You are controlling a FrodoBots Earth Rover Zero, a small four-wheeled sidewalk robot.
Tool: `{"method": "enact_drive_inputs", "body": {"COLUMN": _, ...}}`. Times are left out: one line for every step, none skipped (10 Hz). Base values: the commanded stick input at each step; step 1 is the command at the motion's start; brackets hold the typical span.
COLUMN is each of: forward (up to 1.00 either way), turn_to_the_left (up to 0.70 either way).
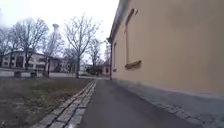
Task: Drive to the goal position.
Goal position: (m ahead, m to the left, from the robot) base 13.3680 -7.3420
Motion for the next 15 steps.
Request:
{"method": "enact_drive_inputs", "body": {"forward": 1.0, "turn_to_the_left": 0.0}}
{"method": "enact_drive_inputs", "body": {"forward": 1.0, "turn_to_the_left": 0.0}}
{"method": "enact_drive_inputs", "body": {"forward": 1.0, "turn_to_the_left": 0.0}}
{"method": "enact_drive_inputs", "body": {"forward": 1.0, "turn_to_the_left": 0.0}}
{"method": "enact_drive_inputs", "body": {"forward": 1.0, "turn_to_the_left": 0.0}}
{"method": "enact_drive_inputs", "body": {"forward": 1.0, "turn_to_the_left": 0.0}}
{"method": "enact_drive_inputs", "body": {"forward": 1.0, "turn_to_the_left": 0.0}}
{"method": "enact_drive_inputs", "body": {"forward": 1.0, "turn_to_the_left": 0.0}}
{"method": "enact_drive_inputs", "body": {"forward": 1.0, "turn_to_the_left": 0.0}}
{"method": "enact_drive_inputs", "body": {"forward": 1.0, "turn_to_the_left": 0.0}}
{"method": "enact_drive_inputs", "body": {"forward": 1.0, "turn_to_the_left": 0.0}}
{"method": "enact_drive_inputs", "body": {"forward": 1.0, "turn_to_the_left": 0.0}}
{"method": "enact_drive_inputs", "body": {"forward": 1.0, "turn_to_the_left": 0.0}}
{"method": "enact_drive_inputs", "body": {"forward": 1.0, "turn_to_the_left": 0.0}}
{"method": "enact_drive_inputs", "body": {"forward": 1.0, "turn_to_the_left": 0.0}}
